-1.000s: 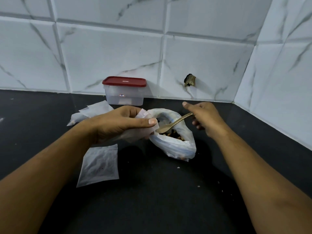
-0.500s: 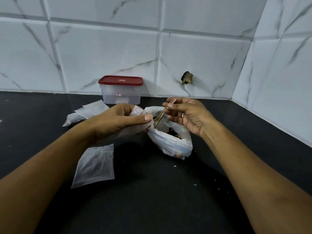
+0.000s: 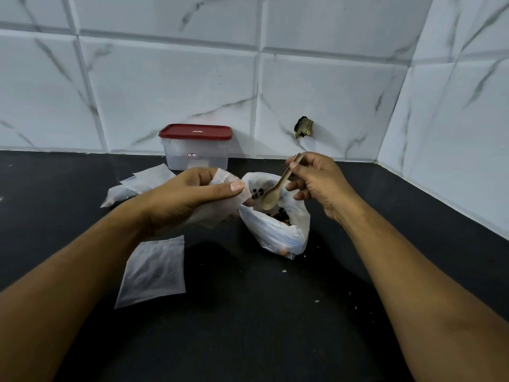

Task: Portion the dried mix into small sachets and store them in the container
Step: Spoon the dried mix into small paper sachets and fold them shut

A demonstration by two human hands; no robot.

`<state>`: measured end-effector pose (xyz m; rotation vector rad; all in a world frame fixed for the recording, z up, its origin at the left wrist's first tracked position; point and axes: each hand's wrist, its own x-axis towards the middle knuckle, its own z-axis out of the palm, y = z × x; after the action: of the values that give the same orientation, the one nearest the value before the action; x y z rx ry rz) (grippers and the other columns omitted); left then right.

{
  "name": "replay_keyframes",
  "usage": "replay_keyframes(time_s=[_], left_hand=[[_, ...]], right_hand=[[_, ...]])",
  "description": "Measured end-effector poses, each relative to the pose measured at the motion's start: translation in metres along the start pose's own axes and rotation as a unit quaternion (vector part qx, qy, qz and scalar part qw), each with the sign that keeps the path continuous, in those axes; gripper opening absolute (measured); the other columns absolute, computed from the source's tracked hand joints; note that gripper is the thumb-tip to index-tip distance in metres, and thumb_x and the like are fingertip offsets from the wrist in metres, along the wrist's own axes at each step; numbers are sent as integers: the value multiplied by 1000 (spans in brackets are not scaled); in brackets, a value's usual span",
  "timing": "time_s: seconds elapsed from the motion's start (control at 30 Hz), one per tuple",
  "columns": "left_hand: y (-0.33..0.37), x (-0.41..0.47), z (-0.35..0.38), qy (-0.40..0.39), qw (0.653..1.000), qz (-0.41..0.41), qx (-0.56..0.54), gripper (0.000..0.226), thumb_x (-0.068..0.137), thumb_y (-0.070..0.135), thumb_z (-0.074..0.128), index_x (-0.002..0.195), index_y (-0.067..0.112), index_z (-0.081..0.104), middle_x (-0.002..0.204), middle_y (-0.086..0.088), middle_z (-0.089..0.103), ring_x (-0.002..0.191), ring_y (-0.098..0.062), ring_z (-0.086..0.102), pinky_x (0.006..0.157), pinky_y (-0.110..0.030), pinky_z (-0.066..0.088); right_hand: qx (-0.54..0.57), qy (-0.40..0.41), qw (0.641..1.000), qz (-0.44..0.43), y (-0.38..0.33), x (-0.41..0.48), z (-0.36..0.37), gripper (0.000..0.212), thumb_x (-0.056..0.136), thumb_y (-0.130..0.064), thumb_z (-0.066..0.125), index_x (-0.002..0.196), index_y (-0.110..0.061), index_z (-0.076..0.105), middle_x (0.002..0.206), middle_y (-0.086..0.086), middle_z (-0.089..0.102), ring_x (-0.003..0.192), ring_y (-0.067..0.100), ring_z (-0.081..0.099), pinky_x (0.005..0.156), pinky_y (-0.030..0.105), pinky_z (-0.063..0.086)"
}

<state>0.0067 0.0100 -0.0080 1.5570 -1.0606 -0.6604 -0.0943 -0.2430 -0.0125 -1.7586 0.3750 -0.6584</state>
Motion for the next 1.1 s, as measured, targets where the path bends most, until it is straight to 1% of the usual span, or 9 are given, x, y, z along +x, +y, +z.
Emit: replay_keyframes(time_s=[0.1, 0.2, 0.27, 0.43, 0.6, 0.77, 0.87, 1.0, 1.1], left_hand=[[2, -1, 4, -119, 992, 3, -50, 49, 87, 44, 77, 118, 7, 71, 128, -22, 69, 105, -29, 71, 89, -38, 58], [-3, 1, 6, -197, 980, -28, -22, 41, 92, 34, 72, 124, 8, 70, 134, -24, 65, 125, -39, 64, 108, -56, 48], [-7, 4, 6, -204, 977, -53, 4, 47, 90, 37, 75, 127, 8, 68, 136, -22, 64, 132, -44, 57, 115, -65, 39], [-10, 4, 7, -189, 980, -66, 17, 60, 82, 47, 82, 128, 10, 69, 137, -21, 64, 134, -45, 55, 114, -67, 39], [-8, 3, 9, -195, 979, -57, 17, 58, 83, 46, 81, 124, 7, 70, 136, -19, 65, 133, -41, 57, 114, -56, 44], [-10, 5, 8, -193, 980, -52, 19, 44, 91, 32, 69, 126, 6, 69, 137, -20, 65, 134, -43, 55, 116, -62, 39], [-9, 5, 10, -197, 979, -43, 17, 42, 90, 32, 69, 124, 7, 71, 135, -17, 67, 132, -38, 58, 114, -51, 46], [-7, 4, 13, -208, 977, -39, 14, 44, 93, 30, 68, 129, 5, 68, 136, -13, 67, 131, -33, 60, 110, -40, 50], [-6, 4, 14, -204, 978, -42, 16, 42, 94, 26, 66, 130, 4, 67, 134, -11, 69, 130, -31, 61, 107, -36, 52]], right_hand=[[-20, -4, 1000, -14, 3, 2, -4, 8, 106, -13, 58, 106, -12, 66, 91, 6, 68, 59, 13, 66, 48, 26, 48], [-29, -28, 999, -9, 5, 3, -5, 8, 107, -15, 56, 104, -11, 62, 91, 8, 68, 56, 15, 65, 43, 23, 45], [-44, -39, 998, -5, 6, 4, -6, 10, 108, -17, 55, 104, -10, 61, 90, 7, 68, 53, 14, 64, 41, 22, 43], [-72, -52, 996, 5, 7, 6, -10, 12, 108, -18, 53, 108, -12, 64, 79, -1, 65, 50, 9, 55, 43, 21, 38], [-71, -51, 996, 5, 8, 5, -8, 14, 107, -16, 54, 112, -10, 66, 78, -2, 67, 47, 8, 50, 41, 19, 37], [-75, -36, 996, -30, 10, 7, -9, 13, 108, -17, 53, 112, -17, 65, 81, -6, 70, 47, 8, 48, 41, 20, 36], [-86, -48, 995, -21, 11, 8, -10, 16, 108, -15, 54, 117, -19, 65, 74, -13, 69, 46, 7, 45, 41, 20, 37], [-121, -65, 990, -21, 13, 7, -5, 27, 105, -12, 57, 125, -29, 62, 74, 2, 61, 46, 9, 44, 41, 21, 36], [-147, -61, 987, -26, 13, 7, -1, 19, 101, -10, 59, 113, -23, 68, 72, 3, 63, 45, 10, 43, 40, 21, 35]])
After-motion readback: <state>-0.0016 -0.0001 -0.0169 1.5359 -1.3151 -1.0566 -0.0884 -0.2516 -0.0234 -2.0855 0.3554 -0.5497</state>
